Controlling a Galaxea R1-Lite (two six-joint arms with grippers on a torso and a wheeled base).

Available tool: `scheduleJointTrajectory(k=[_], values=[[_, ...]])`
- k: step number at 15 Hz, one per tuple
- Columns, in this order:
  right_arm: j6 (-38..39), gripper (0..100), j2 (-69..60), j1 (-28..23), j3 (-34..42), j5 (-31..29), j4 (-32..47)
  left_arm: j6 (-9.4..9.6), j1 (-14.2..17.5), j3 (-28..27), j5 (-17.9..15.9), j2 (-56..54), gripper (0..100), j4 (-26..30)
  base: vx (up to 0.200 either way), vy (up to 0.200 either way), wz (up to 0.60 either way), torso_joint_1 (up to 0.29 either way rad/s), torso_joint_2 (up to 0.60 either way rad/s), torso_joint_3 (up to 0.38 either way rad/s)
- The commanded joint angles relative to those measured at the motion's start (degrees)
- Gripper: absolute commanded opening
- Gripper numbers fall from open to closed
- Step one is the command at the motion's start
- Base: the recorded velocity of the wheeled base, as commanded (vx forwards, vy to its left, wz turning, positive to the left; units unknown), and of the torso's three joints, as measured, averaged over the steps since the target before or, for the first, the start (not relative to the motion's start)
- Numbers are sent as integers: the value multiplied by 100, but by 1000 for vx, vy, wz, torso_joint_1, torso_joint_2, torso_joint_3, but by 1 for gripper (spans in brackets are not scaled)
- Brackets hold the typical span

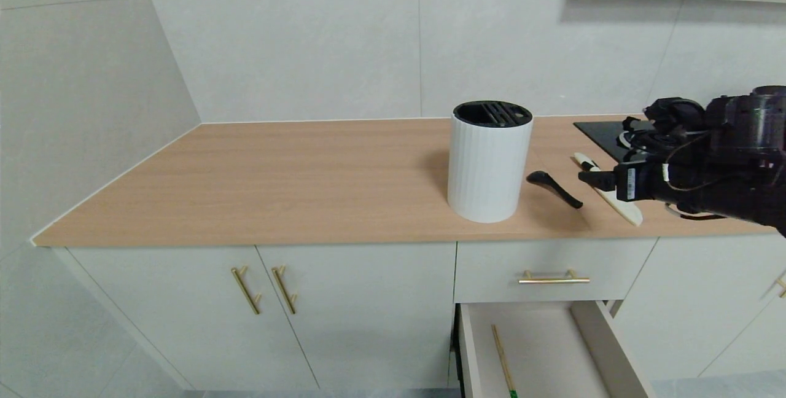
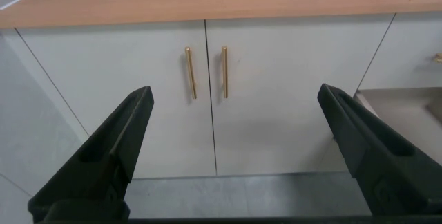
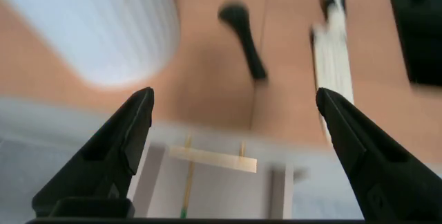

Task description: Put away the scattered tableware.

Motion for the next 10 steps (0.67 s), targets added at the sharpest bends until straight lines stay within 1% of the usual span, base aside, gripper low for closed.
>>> scheduleJointTrajectory(k=[1, 3, 7, 10], values=[[-188, 100, 1263, -155, -951, 267, -66, 0, 1, 0, -4, 0, 100, -1, 0, 0, 0, 0, 0, 0], [-206, 100, 1711, -207, -1250, 557, -102, 0, 1, 0, -4, 0, 100, -1, 0, 0, 0, 0, 0, 0], [-425, 100, 2362, -392, -1434, 891, -269, 0, 1, 0, 5, 0, 100, -1, 0, 0, 0, 0, 0, 0], [-425, 100, 2538, -506, -1461, 961, -488, 0, 1, 0, 5, 0, 100, -1, 0, 0, 0, 0, 0, 0]])
